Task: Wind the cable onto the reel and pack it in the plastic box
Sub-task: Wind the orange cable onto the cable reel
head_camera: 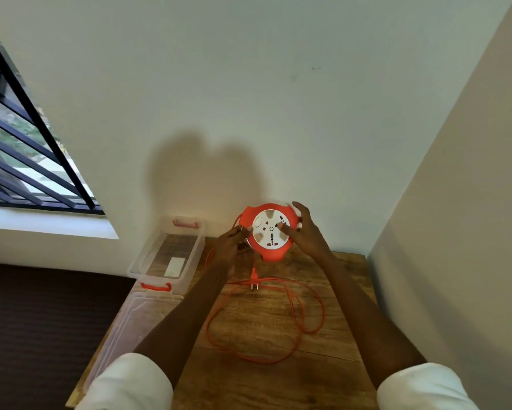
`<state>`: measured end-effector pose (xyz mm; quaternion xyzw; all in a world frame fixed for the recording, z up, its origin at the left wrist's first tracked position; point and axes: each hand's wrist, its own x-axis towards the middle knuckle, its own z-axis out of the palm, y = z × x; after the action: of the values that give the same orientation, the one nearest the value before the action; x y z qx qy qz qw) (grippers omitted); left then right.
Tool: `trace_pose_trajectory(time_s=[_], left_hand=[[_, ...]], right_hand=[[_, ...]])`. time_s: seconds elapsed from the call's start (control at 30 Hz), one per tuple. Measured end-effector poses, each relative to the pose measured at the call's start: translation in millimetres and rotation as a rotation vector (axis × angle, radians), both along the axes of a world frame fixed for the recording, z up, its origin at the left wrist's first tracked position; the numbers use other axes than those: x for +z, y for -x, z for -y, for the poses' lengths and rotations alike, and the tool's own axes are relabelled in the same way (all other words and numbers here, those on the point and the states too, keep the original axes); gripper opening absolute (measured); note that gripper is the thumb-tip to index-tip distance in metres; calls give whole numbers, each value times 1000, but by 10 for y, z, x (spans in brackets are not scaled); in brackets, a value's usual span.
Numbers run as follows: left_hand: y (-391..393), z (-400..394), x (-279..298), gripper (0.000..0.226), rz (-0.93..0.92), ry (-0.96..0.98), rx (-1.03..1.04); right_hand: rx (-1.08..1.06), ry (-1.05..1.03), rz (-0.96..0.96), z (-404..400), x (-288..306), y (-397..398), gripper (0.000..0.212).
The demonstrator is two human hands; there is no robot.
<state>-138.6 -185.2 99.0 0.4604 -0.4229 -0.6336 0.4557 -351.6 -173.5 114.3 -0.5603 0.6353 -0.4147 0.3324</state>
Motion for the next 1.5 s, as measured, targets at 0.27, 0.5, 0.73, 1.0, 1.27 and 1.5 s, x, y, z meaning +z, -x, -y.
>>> trace_pose_trajectory(time_s=[0.27, 0.5, 0.73, 1.0, 1.27, 1.5], left_hand=[[-113, 49, -39, 38, 61, -6, -66], [-214, 197, 40, 27, 207, 0, -59], [-151, 219, 128, 32, 307, 20, -156], [77, -174, -30, 29, 184, 37, -5], [351, -410, -256, 22, 65, 111, 218], [185, -343, -336, 38, 457, 184, 94]], right_hand=[[-3, 48, 33, -43, -134, -86, 56], [385, 417, -1000, -106, -8, -33, 37], [507, 445, -1464, -102, 54, -162, 69], [-1, -51, -995, -98, 8, -427, 67], [-429, -367, 476, -18, -43, -630, 53], [-413, -238, 181, 79, -50, -523, 65]])
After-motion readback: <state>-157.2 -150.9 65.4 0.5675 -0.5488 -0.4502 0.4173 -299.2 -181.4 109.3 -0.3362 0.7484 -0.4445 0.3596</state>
